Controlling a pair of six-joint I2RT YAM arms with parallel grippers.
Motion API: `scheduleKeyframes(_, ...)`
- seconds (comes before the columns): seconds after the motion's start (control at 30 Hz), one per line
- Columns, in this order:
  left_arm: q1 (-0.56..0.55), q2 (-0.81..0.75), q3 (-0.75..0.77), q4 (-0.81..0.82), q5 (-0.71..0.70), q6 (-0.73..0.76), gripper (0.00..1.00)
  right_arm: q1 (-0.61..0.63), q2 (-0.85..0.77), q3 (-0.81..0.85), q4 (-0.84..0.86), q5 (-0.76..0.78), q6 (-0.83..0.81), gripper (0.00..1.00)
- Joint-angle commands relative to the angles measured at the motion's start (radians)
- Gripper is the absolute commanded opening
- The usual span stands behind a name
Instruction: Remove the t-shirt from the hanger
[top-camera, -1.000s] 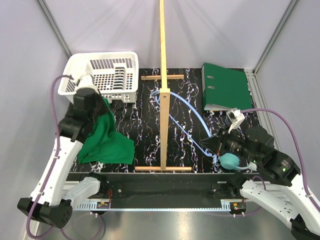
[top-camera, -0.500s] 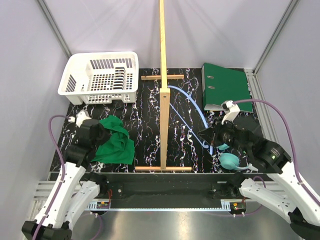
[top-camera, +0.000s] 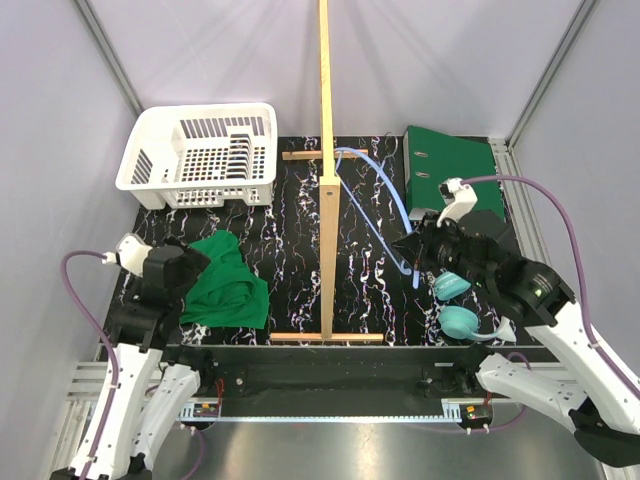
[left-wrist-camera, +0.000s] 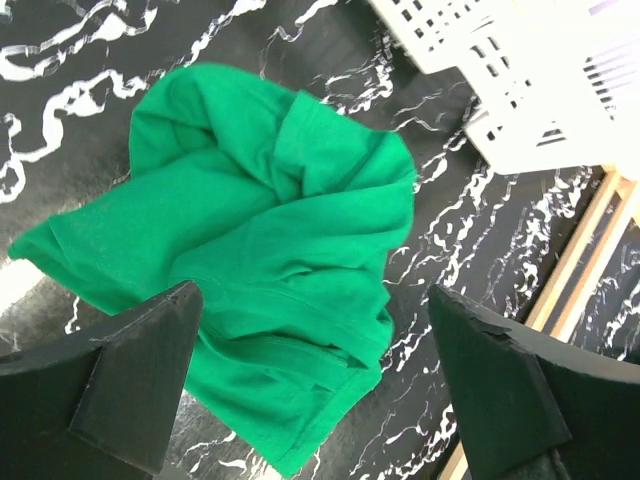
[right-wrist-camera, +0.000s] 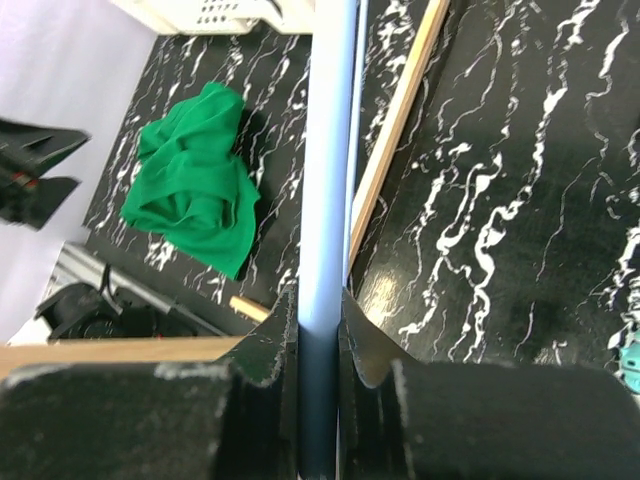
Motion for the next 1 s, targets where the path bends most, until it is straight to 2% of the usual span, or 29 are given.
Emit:
scheduleKeyframes(0.0, 0.003, 0.028, 0.126, 0.015, 0.084, 0.126, 0.99, -0.015, 0.069, 0.091, 0.125, 0.043, -0.026, 0.00)
scheduleKeyframes(0.07, 0.003, 0.039, 0.153, 0.013, 0.130, 0.171, 0.99, -0.051, 0.098, 0.100, 0.174, 0.006, -0.023, 0.00)
scheduleKeyframes(0.2, 0.003, 0.035, 0.209, 0.015, 0.262, 0.221, 0.99, -0.194, 0.216, 0.155, 0.251, -0.237, 0.015, 0.00)
scheduleKeyframes(0.37, 0.003, 0.010, 0.238, 0.013, 0.324, 0.258, 0.99, -0.294, 0.293, 0.233, 0.334, -0.358, 0.029, 0.00)
scheduleKeyframes(0.77, 0.003, 0.027, 0.247, 0.010, 0.367, 0.249, 0.99, -0.337, 0.496, 0.456, 0.477, -0.658, 0.066, 0.00)
scheduleKeyframes(0.97, 0.003, 0.024, 0.264, 0.007, 0.382, 0.237, 0.99, -0.357, 0.566, 0.531, 0.524, -0.723, 0.110, 0.00)
